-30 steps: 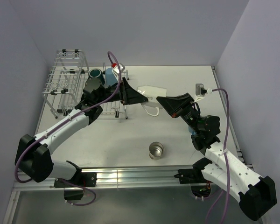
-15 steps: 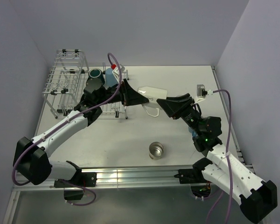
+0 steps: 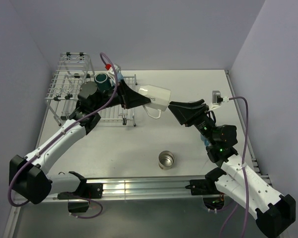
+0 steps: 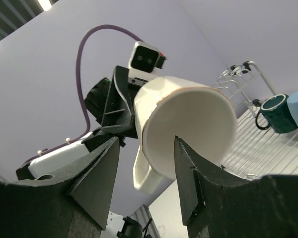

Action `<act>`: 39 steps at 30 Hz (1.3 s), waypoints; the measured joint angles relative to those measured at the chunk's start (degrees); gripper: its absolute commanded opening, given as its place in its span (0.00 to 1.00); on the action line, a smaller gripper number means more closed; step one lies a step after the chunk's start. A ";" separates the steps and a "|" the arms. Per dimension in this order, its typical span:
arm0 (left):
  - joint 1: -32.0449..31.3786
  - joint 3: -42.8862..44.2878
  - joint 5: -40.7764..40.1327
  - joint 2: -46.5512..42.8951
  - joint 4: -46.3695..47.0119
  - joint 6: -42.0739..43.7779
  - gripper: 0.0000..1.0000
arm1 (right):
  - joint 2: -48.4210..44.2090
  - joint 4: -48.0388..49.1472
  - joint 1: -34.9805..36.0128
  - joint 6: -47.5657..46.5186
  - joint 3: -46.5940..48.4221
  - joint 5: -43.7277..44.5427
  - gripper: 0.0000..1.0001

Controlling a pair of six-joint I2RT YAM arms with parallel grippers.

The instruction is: Load the cups into the dish rack

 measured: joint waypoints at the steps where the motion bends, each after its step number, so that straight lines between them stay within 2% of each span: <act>1: 0.63 0.00 -0.04 -0.52 -0.55 0.26 0.00 | -0.15 -0.46 0.00 -0.13 0.00 0.28 0.56; 15: 8.00 2.38 -4.35 -3.61 -14.99 8.17 0.00 | -3.91 -8.66 0.00 -3.13 -0.11 4.79 0.56; 27: 9.62 11.61 -24.06 -1.97 -36.06 20.72 0.00 | -3.96 -17.73 0.00 -7.30 0.00 7.21 0.56; 39: 9.66 15.52 -41.31 7.23 -42.66 26.86 0.00 | -4.37 -22.18 0.00 -9.77 0.00 7.80 0.56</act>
